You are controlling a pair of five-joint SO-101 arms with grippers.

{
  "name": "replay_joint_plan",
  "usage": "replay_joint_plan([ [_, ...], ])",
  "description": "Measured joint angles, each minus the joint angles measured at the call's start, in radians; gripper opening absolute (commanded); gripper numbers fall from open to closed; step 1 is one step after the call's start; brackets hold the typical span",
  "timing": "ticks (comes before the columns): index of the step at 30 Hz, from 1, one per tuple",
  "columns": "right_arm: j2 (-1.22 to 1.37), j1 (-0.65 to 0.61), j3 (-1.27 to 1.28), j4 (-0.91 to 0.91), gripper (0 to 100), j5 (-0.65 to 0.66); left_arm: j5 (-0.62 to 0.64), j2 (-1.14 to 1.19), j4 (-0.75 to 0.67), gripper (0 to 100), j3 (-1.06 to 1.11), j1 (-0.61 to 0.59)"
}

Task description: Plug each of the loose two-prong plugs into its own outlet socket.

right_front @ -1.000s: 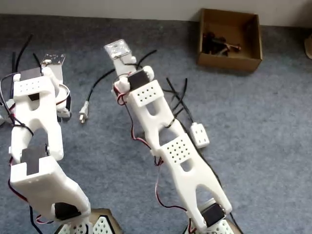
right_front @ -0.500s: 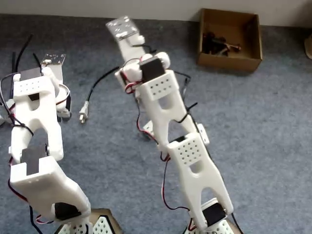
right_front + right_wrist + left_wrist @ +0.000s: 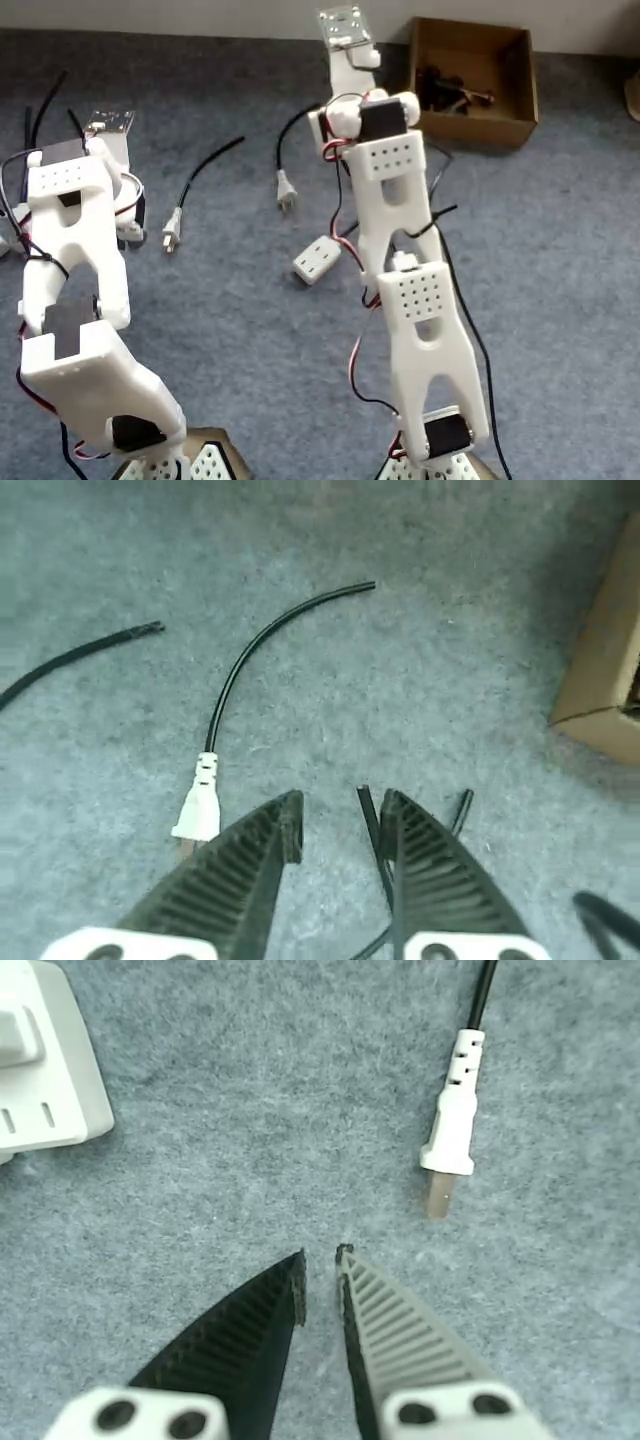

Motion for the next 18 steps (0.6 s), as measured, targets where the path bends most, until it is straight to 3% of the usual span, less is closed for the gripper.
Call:
replay_joint_plan([
  [9, 0.101, -0.003, 0.000, -0.057, 12.7, 0.011, 0.000, 0.000, 0.000, 6, 0.000, 0.000],
  [18, 0.150, -0.017, 0.000, -0.060, 12.8, 0.133, 0.000, 0.000, 0.000, 6, 0.000, 0.000],
])
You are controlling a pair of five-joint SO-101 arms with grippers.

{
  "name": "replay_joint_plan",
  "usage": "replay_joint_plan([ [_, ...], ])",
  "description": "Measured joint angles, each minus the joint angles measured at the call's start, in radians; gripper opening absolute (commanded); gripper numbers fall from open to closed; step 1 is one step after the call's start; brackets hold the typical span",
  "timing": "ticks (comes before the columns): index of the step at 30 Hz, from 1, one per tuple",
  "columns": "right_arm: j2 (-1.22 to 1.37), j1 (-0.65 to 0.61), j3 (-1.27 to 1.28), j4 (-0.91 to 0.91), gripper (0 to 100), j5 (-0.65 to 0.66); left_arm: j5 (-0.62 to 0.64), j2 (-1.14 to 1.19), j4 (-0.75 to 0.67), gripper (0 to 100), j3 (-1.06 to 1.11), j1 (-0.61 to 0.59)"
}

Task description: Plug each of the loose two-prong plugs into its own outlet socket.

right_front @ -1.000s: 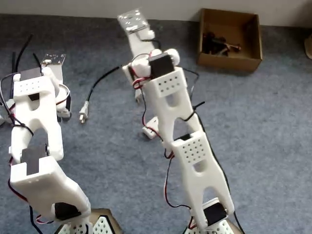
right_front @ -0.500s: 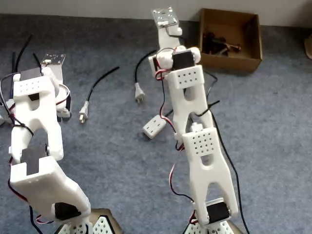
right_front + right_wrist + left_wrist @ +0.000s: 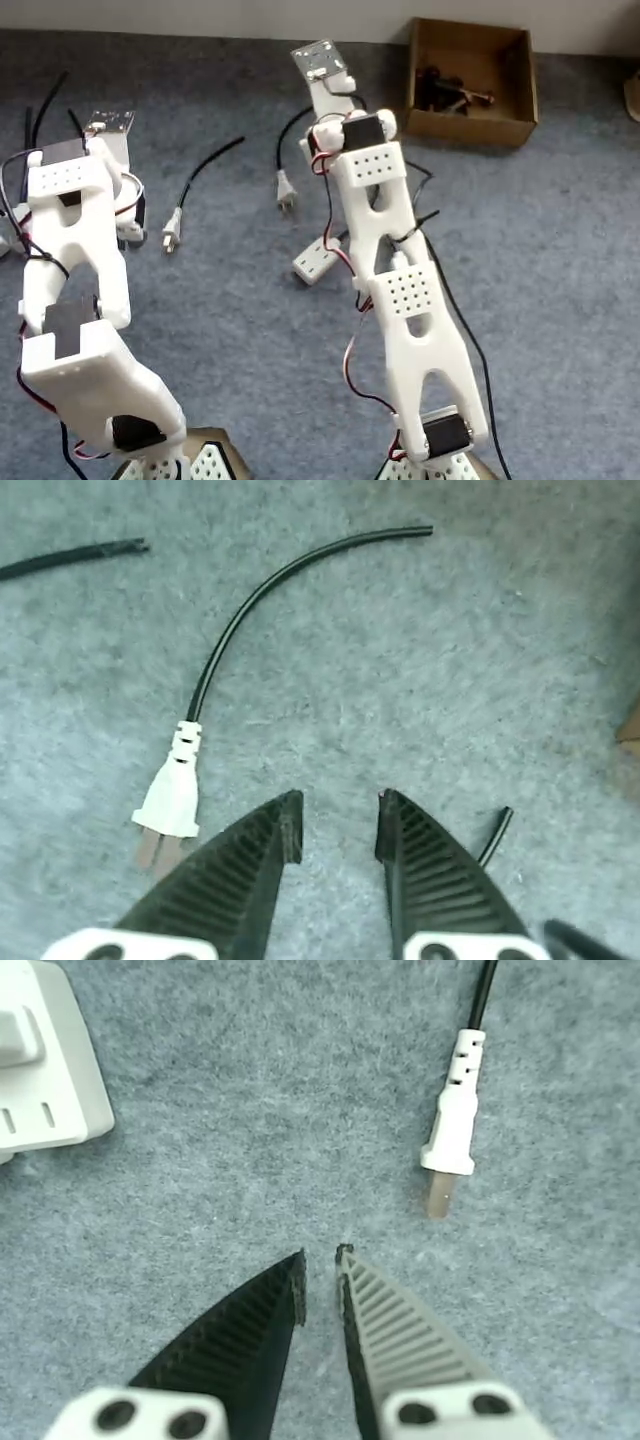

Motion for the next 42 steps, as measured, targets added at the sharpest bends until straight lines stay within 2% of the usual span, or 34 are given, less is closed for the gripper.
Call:
replay_joint_plan([
  [4, 0.000, 0.002, 0.000, 0.000, 12.8, 0.044, 0.000, 0.000, 0.000, 6, 0.000, 0.000],
  [12, 0.000, 0.002, 0.000, 0.005, 12.8, 0.052, 0.000, 0.000, 0.000, 6, 0.000, 0.000],
  [21, -0.021, -0.006, 0.000, 0.101, 12.8, 0.052, 0.000, 0.000, 0.000, 6, 0.000, 0.000],
  [26, -0.103, -0.037, 0.000, 0.183, 12.8, 0.028, 0.000, 0.000, 0.000, 6, 0.000, 0.000],
  [30, -0.114, -0.066, 0.000, 0.189, 12.8, -0.011, 0.000, 0.000, 0.000, 6, 0.000, 0.000],
  [42, -0.114, -0.166, 0.000, 0.189, 12.8, -0.017, 0.000, 0.000, -0.015, 6, 0.000, 0.000],
])
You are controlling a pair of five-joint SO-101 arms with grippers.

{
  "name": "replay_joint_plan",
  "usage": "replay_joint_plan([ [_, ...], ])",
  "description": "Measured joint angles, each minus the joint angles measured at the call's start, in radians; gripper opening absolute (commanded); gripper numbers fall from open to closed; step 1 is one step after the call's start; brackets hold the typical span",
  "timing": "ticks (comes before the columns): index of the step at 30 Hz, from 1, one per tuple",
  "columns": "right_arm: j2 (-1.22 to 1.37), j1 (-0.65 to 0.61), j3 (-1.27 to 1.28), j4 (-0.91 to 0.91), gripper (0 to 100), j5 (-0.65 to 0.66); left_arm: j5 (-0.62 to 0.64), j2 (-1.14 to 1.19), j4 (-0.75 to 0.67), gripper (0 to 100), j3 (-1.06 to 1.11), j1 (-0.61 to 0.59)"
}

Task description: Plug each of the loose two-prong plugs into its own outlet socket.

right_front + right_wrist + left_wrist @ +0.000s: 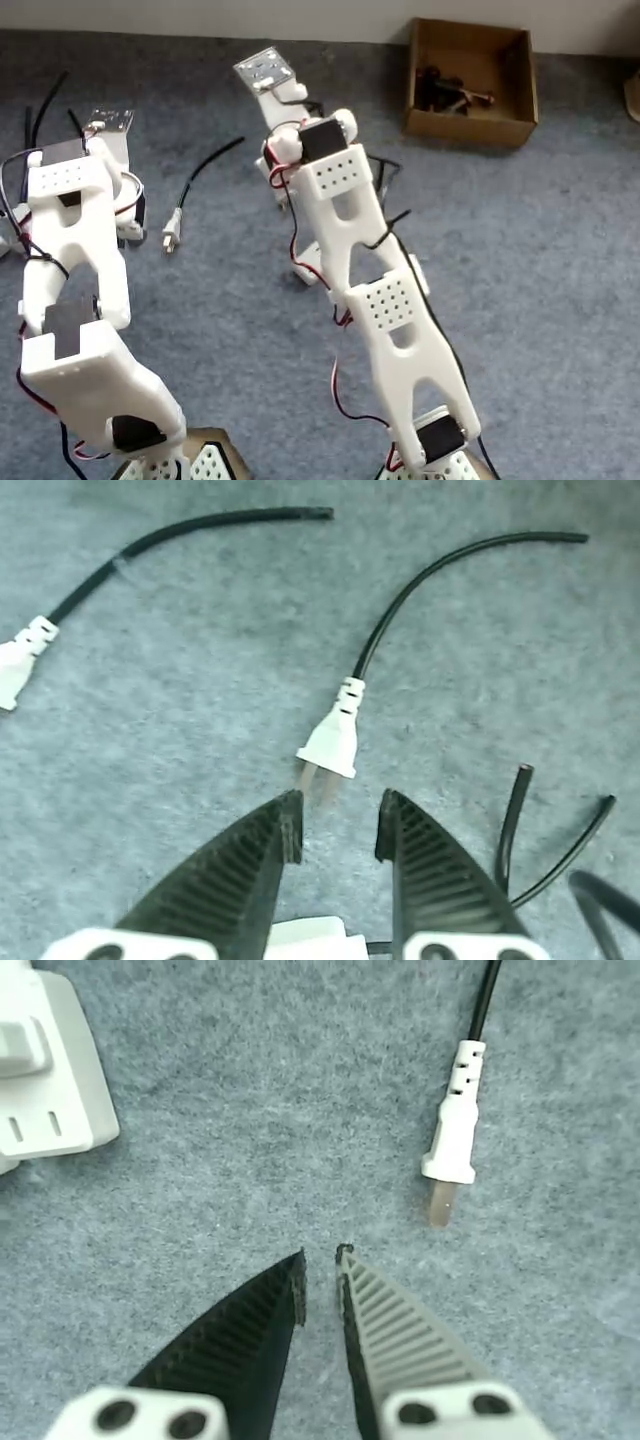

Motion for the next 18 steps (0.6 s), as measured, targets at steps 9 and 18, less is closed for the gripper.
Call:
replay_joint_plan([
  [9, 0.018, -0.012, 0.000, 0.000, 12.8, 0.000, 0.000, 0.000, 0.000, 6, 0.000, 0.000],
  [18, 0.017, 0.032, 0.000, 0.000, 12.8, 0.000, 0.000, 0.000, 0.000, 6, 0.000, 0.000],
])
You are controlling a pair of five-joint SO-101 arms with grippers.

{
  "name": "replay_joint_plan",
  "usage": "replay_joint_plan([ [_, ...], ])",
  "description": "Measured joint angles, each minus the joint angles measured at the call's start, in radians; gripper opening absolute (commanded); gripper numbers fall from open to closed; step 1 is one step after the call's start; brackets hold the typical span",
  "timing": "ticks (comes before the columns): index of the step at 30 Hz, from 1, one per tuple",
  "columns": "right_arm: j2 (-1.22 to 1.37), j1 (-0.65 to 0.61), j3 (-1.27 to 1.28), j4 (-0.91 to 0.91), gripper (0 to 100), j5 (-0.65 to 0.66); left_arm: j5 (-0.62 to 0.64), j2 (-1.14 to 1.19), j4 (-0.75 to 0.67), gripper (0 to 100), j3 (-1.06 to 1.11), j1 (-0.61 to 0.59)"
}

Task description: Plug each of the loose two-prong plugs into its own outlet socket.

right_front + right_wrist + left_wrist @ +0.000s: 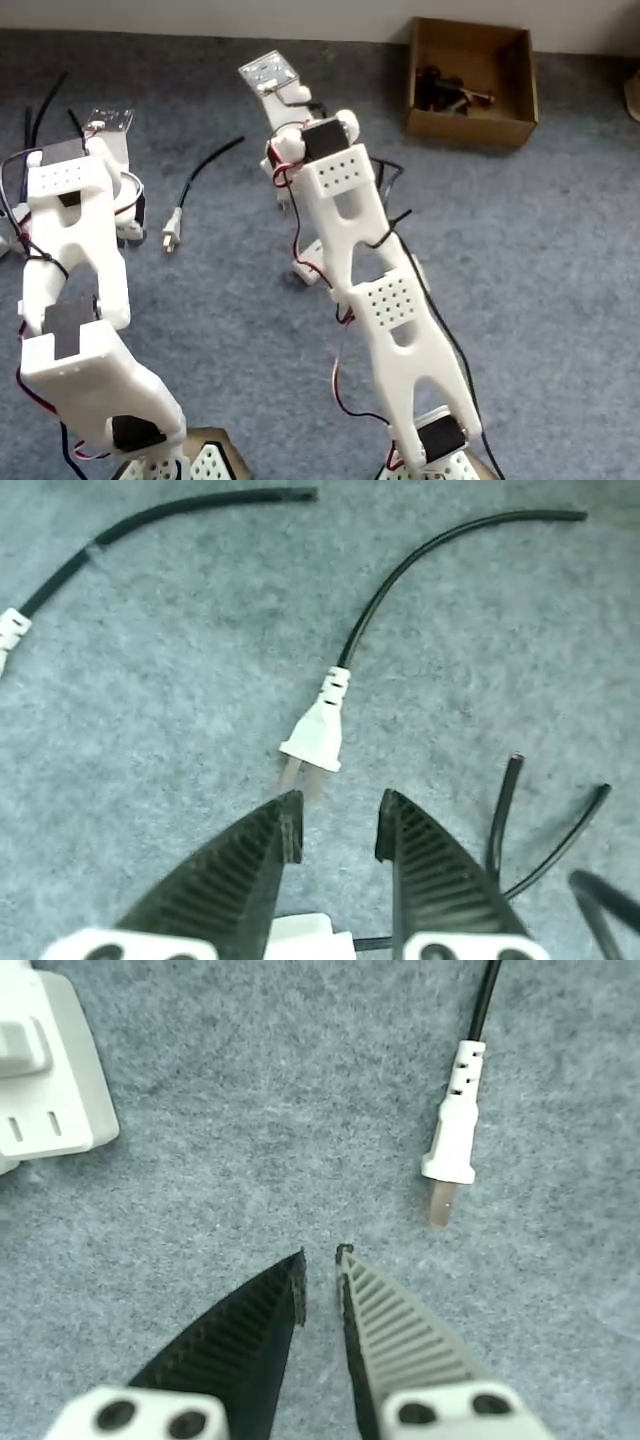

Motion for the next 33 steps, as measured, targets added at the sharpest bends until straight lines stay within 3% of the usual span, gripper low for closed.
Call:
replay_joint_plan([
  [13, -0.063, 0.026, 0.000, 0.002, 12.5, -0.002, 0.000, 0.000, 0.000, 6, 0.000, 0.000],
  [19, -0.175, 0.026, 0.000, 0.003, 12.5, -0.092, 0.000, 0.000, -0.008, 6, 0.000, 0.000],
  [33, -0.181, -0.101, 0.014, 0.003, 12.5, -0.104, 0.000, 0.000, -0.014, 6, 0.000, 0.000],
])
